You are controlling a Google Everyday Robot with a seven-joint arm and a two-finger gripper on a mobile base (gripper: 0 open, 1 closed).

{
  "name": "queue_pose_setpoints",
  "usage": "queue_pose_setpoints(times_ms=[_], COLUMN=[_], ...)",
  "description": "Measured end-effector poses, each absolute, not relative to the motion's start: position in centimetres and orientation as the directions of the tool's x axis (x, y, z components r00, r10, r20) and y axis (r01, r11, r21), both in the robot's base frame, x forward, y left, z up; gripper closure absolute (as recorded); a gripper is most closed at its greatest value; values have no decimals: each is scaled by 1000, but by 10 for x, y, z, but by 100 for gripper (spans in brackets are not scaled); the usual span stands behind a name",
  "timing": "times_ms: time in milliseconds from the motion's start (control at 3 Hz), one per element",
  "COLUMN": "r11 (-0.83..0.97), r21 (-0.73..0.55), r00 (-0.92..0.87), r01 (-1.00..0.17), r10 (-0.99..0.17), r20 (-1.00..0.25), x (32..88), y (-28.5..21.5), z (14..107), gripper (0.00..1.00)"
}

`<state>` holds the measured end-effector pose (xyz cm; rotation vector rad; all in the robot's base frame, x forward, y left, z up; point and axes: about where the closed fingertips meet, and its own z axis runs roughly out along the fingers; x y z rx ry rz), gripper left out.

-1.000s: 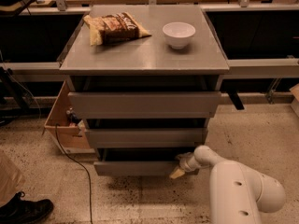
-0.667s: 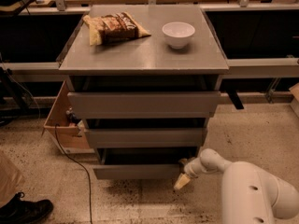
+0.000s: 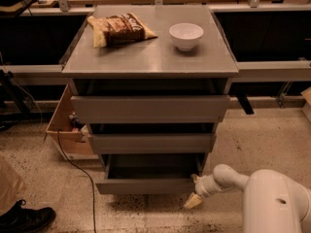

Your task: Open bottom drawer

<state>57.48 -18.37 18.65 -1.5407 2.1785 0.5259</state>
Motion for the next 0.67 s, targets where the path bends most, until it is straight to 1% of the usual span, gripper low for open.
queue_pose_setpoints(times_ms=[333,667], r11=[309,296], r21=[76,93], r00=[-301,-300], r01=[-948,-951], r10=[-791,-803], r20=[-532,-515], x=[567,554], y=[-185,-189], z=[190,192], gripper=[43,35])
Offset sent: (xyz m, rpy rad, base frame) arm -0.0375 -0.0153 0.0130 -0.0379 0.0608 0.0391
